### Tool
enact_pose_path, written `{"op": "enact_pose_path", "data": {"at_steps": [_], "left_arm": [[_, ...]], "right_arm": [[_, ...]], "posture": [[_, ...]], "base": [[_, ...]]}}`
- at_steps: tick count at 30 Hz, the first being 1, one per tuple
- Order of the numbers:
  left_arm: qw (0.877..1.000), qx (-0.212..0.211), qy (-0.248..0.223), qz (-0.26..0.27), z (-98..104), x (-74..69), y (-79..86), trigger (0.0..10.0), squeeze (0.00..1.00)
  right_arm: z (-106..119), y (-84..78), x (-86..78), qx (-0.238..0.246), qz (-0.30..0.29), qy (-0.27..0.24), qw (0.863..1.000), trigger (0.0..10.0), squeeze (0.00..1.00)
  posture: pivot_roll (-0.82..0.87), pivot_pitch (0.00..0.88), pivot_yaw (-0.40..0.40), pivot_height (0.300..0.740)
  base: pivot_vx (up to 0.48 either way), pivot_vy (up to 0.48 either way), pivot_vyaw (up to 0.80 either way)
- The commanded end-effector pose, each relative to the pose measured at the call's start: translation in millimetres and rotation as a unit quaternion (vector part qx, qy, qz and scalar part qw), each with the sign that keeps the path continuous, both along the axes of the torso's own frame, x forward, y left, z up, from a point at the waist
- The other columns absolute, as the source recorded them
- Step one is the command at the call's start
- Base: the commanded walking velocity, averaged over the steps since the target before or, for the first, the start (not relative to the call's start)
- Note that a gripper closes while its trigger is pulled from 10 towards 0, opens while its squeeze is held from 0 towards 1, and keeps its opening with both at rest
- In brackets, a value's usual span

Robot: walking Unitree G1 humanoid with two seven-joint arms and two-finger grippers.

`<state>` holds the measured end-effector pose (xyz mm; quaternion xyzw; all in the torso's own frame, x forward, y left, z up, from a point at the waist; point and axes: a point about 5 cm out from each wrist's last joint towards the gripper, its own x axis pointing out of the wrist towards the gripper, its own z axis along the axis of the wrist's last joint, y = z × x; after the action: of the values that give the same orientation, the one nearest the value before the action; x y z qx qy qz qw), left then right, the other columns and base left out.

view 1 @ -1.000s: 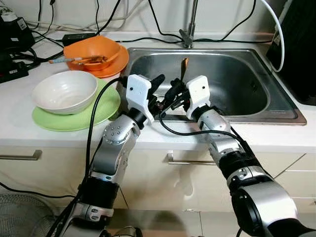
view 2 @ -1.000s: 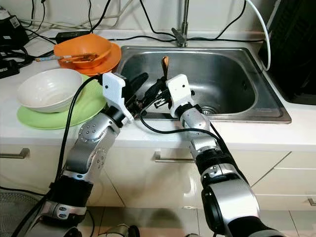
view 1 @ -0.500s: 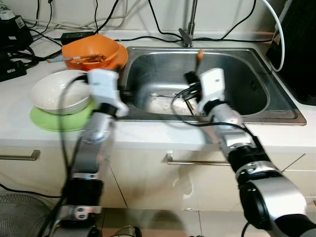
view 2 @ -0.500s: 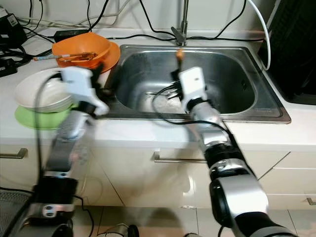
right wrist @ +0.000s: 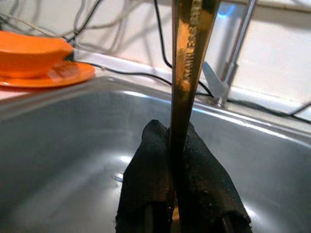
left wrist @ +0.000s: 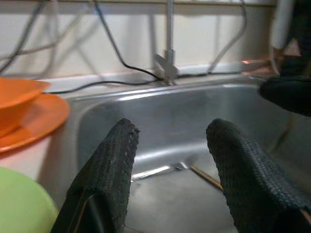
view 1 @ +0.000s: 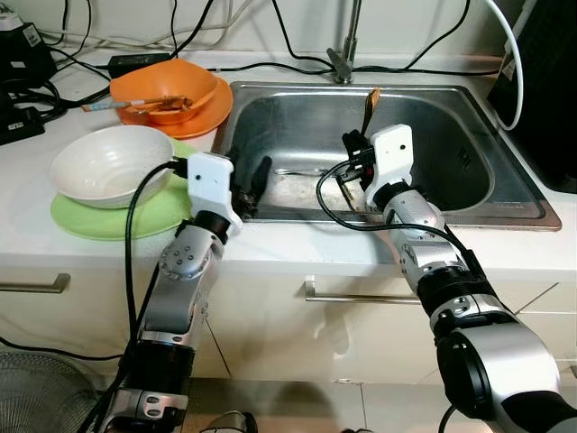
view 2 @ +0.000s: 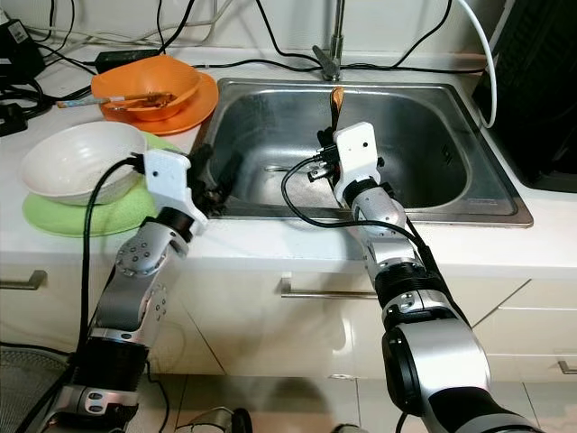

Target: Kitchen organization

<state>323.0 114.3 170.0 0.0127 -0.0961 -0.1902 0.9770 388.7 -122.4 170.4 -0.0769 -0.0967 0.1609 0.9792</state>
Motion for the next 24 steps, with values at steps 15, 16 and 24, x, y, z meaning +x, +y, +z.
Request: {"op": "enact_pose_path", "data": {"at_steps": [15, 16, 24], "left_arm": [[0.998, 0.016, 0.047, -0.038, -17.5, -18.1, -3.6, 10.0, 0.00], [0.998, 0.014, 0.051, -0.042, -18.1, -20.0, -5.0, 10.0, 0.00], [0.997, 0.013, 0.061, -0.052, -20.0, -24.8, -8.3, 10.0, 0.00]], "right_arm": [[21.2, -13.5, 19.9, -0.009, -0.059, 0.055, 0.997, 10.0, 0.00], [16.2, -13.8, 20.8, -0.014, -0.064, 0.083, 0.994, 10.0, 0.00], [5.1, -12.5, 21.1, -0.032, -0.063, 0.145, 0.987, 10.0, 0.00]], "posture": [[0.01, 0.037, 0.001, 0.740], [0.01, 0.037, 0.001, 0.740], [0.03, 0.020, -0.010, 0.740]], "base": [[0.000, 0.000, 0.00], [0.000, 0.000, 0.00], [0.000, 0.000, 0.00]]}}
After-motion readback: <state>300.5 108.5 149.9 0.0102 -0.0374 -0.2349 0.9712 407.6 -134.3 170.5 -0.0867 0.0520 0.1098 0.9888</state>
